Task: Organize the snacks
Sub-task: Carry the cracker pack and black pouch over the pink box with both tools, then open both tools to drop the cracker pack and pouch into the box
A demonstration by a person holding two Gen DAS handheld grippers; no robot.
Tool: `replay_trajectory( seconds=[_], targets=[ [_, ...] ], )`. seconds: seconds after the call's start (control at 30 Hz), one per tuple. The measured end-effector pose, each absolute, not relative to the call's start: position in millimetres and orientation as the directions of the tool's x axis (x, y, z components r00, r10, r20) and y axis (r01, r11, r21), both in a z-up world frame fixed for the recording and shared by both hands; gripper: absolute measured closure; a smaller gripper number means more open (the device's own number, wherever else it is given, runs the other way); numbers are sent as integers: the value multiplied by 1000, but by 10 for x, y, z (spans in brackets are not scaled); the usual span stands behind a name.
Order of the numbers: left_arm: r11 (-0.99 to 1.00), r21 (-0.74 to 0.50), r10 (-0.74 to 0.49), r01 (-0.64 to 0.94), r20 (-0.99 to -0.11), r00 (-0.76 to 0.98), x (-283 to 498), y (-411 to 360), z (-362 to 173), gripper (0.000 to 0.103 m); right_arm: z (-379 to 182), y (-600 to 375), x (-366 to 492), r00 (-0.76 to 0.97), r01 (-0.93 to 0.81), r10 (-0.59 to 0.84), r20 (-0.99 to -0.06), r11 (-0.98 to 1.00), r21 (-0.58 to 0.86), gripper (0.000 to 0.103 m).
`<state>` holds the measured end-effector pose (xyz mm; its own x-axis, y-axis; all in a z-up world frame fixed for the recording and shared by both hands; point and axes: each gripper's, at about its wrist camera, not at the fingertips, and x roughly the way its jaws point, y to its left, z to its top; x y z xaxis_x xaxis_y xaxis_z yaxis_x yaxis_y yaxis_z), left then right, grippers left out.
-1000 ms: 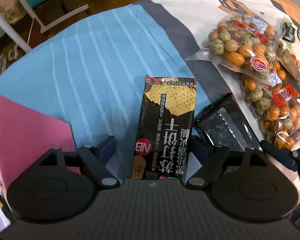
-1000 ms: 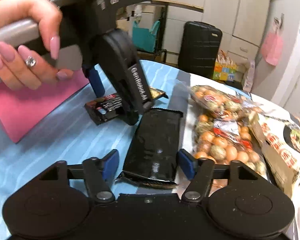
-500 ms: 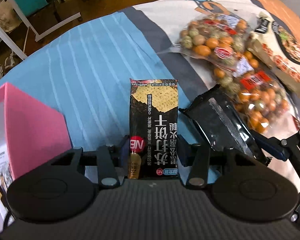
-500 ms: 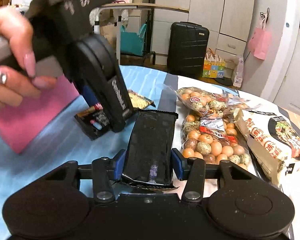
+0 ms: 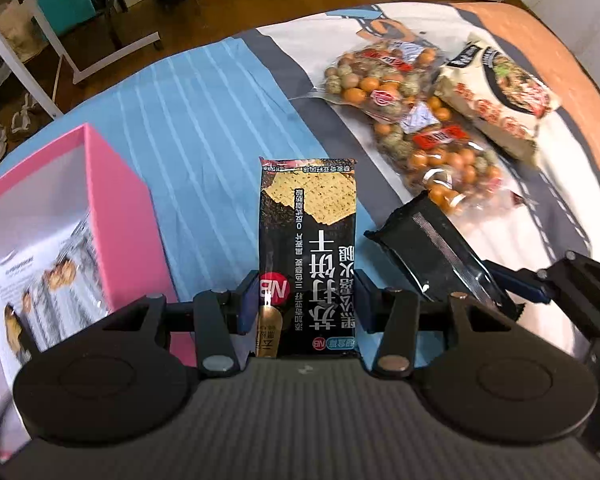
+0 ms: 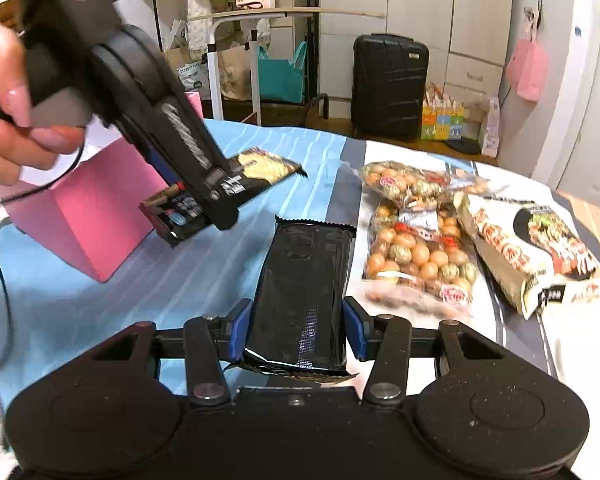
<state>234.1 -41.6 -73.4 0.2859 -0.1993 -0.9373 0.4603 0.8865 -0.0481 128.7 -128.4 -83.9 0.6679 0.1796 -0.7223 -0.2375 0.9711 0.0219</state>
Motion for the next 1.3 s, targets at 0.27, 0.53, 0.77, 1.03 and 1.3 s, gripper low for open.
replay_trajectory(
  seconds=[0.27, 0.53, 0.77, 1.03, 1.3],
  targets=[
    [877, -130, -254, 462, -942, 218, 1890, -176, -461, 57, -497, -1279, 1088, 619, -273, 236, -749, 959, 77, 50],
    [886, -154, -262, 437, -944, 199, 1505, 231, -242, 57, -131, -1085, 936, 568, -361, 296, -767, 928, 91, 50],
    [918, -153, -255, 366, -935, 248, 1313, 799, 34, 57, 181, -874, 919, 564, -468, 380, -733, 879, 95, 50],
    [957, -120, -208, 264, -917, 340, 1348, 1474, 308, 57, 376, -356, 1176, 543, -611, 511, -666, 785, 105, 50],
    [989, -71, -118, 128, -907, 404, 1747, 1975, 267, 57, 257, 255, 1834, 506, -674, 575, -643, 729, 121, 50]
  ],
)
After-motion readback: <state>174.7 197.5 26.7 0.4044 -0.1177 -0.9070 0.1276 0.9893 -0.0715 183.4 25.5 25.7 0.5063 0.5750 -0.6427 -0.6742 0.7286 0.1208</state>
